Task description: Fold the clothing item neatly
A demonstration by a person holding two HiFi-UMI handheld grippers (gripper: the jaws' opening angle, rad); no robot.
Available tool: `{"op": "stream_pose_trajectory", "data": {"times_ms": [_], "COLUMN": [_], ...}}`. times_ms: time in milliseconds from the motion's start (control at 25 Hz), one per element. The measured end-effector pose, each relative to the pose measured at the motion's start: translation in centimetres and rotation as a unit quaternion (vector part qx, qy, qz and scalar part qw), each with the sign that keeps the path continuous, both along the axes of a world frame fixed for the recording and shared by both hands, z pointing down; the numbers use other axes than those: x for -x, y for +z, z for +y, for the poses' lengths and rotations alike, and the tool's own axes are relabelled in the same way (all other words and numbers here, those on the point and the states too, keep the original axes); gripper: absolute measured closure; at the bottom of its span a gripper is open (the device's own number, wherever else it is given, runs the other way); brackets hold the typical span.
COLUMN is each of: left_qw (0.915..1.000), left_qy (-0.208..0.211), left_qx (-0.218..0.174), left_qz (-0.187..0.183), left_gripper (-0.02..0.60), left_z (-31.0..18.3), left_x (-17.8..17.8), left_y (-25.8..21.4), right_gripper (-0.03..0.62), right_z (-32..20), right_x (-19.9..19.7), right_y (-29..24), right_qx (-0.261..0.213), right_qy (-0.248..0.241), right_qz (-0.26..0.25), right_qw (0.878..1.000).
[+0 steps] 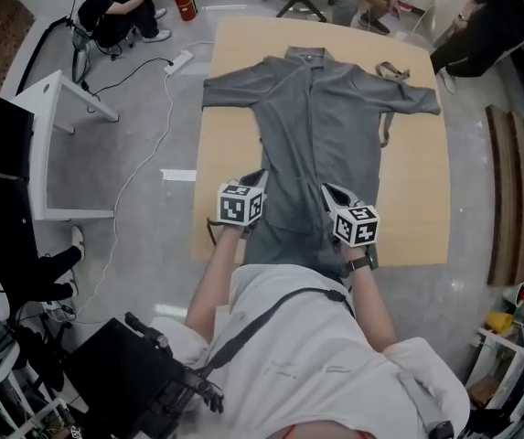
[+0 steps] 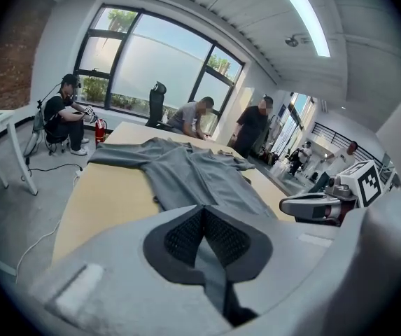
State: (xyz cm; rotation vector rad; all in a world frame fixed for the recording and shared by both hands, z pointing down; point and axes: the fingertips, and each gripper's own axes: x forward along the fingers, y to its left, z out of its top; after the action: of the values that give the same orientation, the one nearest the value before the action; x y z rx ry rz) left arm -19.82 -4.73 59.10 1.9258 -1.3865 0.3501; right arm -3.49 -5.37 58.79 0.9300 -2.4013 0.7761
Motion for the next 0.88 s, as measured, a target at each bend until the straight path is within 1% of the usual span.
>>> {"op": "stream_pose_trajectory", "data": {"times_ms": [120,240,320,440,560,600,680,720,800,880], "left_qw": [0.9997,0.9977,0.9948,0.9894,0.9826,0.9803,0.9776,0.9769,0.9743,0.9687], "left_qy": [-0.017,-0.058,-0.090,-0.134,-0.175,-0.185,-0.193,-0.194,-0.207,-0.233], "left_qx": [0.015,0.035,0.044,0.047,0.046,0.048,0.061,0.068,0.077,0.079], "left_qz": [-0.001,-0.004,-0.014,-0.029,-0.044,-0.051,-0.059,-0.057,-0.044,-0.031], "left_gripper": [0.580,0.580,0.580,0.579,0.578,0.571,0.507,0.489,0.480,0.479], "left_z": [-0.2,-0.3,-1.4,-3.8,-6.5,-7.2,-8.9,-9.9,-11.9,-13.8], "left_x": [3.7,8.0,11.0,15.2,19.0,20.2,22.4,23.4,25.3,27.0], "left_y": [1.0,2.4,3.4,5.2,6.5,7.0,8.2,9.0,10.5,11.5], "right_gripper": [0.588,0.588,0.588,0.588,0.588,0.588,0.588,0.588,0.588,0.588], "right_z": [-1.1,-1.4,-2.2,-3.0,-3.6,-3.7,-4.1,-4.4,-4.8,-5.1], "right_x": [2.7,5.1,6.3,6.9,6.3,6.0,6.0,6.2,6.8,7.4], "right_y": [0.3,0.2,0.3,1.3,2.6,3.0,3.6,3.7,3.6,3.6], "right_qx": [0.009,0.012,0.009,0.017,0.036,0.042,0.053,0.055,0.056,0.056], "right_qy": [0.001,-0.010,-0.024,-0.039,-0.046,-0.046,-0.045,-0.047,-0.054,-0.062], "right_qz": [-0.002,-0.005,-0.004,-0.003,0.003,0.004,0.002,0.001,0.001,0.000], "right_qw": [1.000,1.000,1.000,0.999,0.998,0.998,0.998,0.997,0.997,0.996]}}
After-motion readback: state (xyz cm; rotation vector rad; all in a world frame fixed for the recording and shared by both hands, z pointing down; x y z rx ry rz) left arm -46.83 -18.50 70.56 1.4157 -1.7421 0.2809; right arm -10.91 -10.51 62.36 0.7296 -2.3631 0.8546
